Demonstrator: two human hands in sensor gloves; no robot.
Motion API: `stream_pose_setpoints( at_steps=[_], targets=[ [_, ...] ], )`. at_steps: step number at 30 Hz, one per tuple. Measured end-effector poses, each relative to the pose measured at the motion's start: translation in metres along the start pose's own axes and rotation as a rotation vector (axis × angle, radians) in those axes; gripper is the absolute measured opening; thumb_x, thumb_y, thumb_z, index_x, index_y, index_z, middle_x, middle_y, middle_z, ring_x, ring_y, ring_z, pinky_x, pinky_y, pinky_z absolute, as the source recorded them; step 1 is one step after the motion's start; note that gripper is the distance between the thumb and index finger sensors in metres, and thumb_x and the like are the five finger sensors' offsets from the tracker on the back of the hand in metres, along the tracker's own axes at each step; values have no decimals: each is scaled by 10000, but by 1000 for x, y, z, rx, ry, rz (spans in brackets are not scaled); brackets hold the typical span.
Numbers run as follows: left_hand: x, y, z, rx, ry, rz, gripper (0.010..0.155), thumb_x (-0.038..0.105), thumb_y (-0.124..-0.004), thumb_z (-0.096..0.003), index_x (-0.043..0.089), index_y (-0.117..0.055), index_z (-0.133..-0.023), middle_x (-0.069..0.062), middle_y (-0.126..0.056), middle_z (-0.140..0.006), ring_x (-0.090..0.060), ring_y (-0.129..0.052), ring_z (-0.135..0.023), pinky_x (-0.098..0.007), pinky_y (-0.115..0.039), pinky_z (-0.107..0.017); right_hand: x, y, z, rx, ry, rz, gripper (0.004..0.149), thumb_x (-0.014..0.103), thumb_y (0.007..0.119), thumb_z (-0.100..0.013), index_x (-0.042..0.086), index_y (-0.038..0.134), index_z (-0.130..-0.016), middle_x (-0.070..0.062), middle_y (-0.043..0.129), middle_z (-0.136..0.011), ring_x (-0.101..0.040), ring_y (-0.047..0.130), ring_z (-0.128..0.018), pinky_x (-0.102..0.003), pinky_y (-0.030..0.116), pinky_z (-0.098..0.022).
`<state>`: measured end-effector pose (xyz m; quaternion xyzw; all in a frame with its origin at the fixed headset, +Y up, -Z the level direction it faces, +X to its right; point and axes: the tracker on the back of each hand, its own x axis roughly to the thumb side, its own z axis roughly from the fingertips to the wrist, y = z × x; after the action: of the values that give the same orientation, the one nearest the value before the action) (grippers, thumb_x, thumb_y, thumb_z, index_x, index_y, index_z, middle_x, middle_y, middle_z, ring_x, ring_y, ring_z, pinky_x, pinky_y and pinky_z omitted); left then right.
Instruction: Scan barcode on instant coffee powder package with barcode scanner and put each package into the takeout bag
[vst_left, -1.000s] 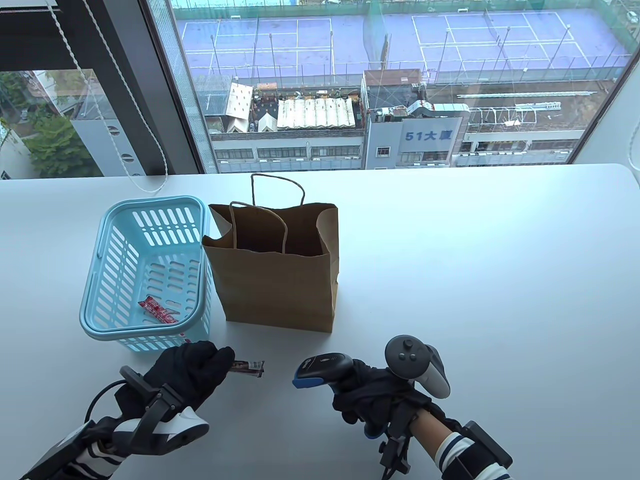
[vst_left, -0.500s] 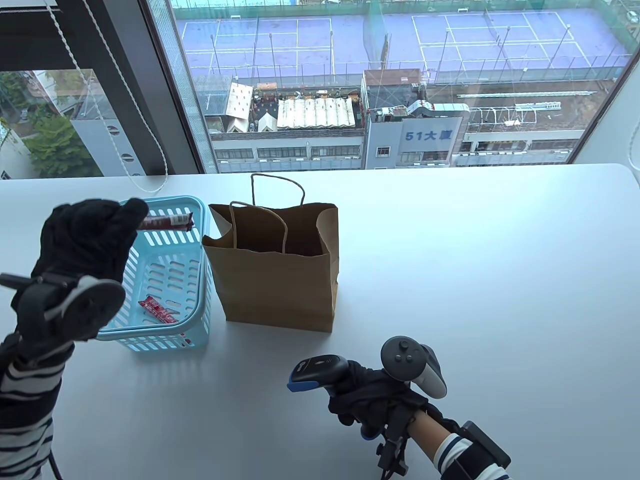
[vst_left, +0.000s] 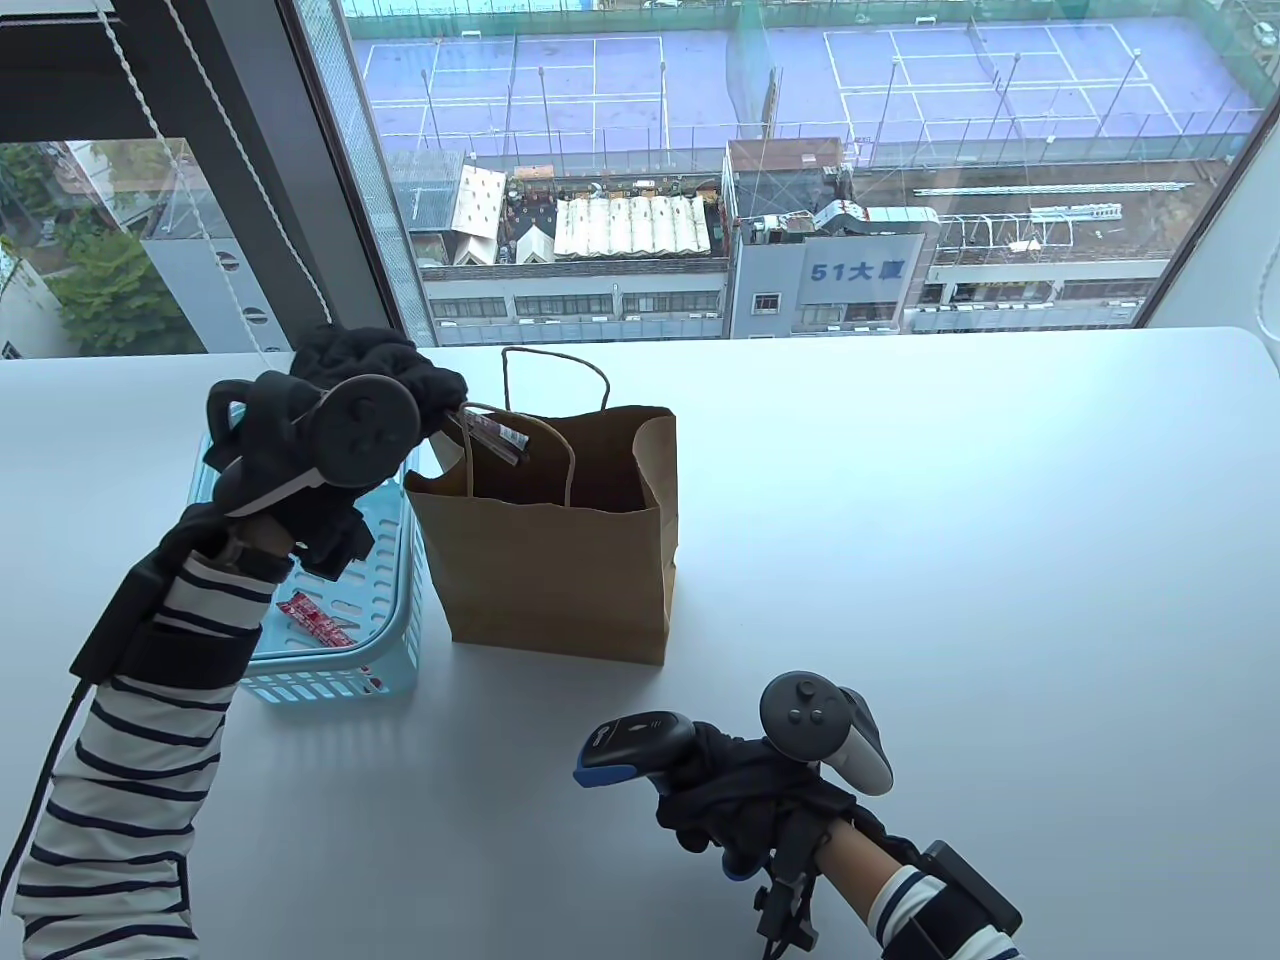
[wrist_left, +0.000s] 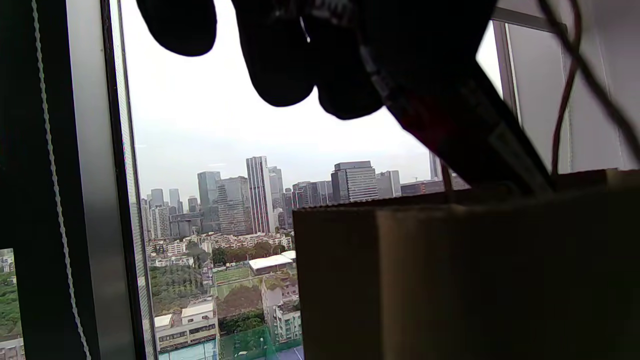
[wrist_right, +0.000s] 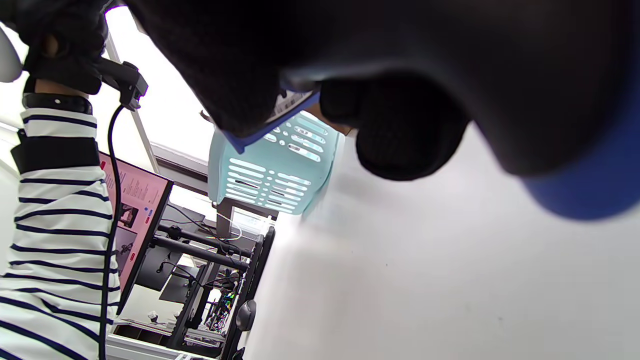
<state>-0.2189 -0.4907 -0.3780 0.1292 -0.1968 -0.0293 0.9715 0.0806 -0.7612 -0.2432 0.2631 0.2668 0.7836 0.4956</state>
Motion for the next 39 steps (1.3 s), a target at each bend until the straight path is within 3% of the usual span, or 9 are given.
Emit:
stream_pose_setpoints(
  at_steps=[7,12,20,24,28,30,32,34,39],
  targets=[
    [20,-25,-12,-92,-23,-13,345,445,-766,-422,481,-804,-764,14,-705,-1050,-304,-670,-1055,-597,-581,-781,0,0,0,8,4,8,628,314,842,-509,-50,539,-921,-190,844,-733,-361,968,-454,-509,812,-351],
    [9,-32,-9,-129,-21,86,429,502,-637,-464,483,-707,-887,-61,-498,-1181,-377,-568,-1093,-633,-513,-785,1,1,0,12,8,9,627,314,842,-509,-49,540,-922,-192,843,-734,-362,969,-452,-510,812,-351],
    [-10,-36,6,-99,1,207,422,495,-606,-479,444,-759,-869,-52,-555,-1167,-377,-615,-1075,-637,-531,-768,0,2,0,21,19,5,629,315,841,-509,-50,539,-922,-190,844,-734,-362,968,-454,-509,812,-350],
    [-23,-34,13,12,55,191,414,479,-596,-485,439,-745,-870,-45,-584,-1152,-363,-662,-1055,-615,-575,-761,0,2,0,23,20,8,629,315,842,-508,-49,540,-921,-191,844,-733,-362,969,-453,-509,813,-350],
    [-54,-44,15,43,238,116,413,412,-614,-496,351,-747,-882,-44,-827,-982,-279,-979,-786,-482,-824,-601,0,2,0,19,23,3,628,315,841,-510,-51,539,-921,-191,844,-734,-362,968,-454,-510,812,-350],
    [-71,-64,9,-194,333,70,414,370,-678,-480,225,-870,-816,-106,-1052,-729,-202,-1182,-439,-369,-996,-322,0,2,0,18,23,2,628,315,841,-510,-51,539,-922,-191,844,-734,-362,968,-454,-510,812,-350],
    [-88,-110,10,-798,516,131,441,333,-668,-509,126,-826,-864,-209,-1021,-733,-189,-1185,-398,-341,-1002,-261,0,2,0,20,25,4,628,315,840,-510,-50,539,-921,-192,844,-733,-362,968,-453,-509,812,-351],
    [-98,-146,14,-1060,573,167,464,320,-670,-506,95,-795,-892,-250,-1030,-697,-197,-1199,-361,-332,-1016,-200,0,3,0,21,25,4,628,315,840,-510,-51,539,-922,-191,844,-734,-363,968,-454,-509,812,-350],
    [-116,-202,18,-1200,662,228,456,325,-703,-478,159,-849,-877,-341,-1027,-686,-252,-1217,-296,-323,-1023,-107,0,2,0,23,20,4,629,315,842,-508,-51,540,-921,-193,844,-734,-364,968,-453,-510,812,-350]
  ],
)
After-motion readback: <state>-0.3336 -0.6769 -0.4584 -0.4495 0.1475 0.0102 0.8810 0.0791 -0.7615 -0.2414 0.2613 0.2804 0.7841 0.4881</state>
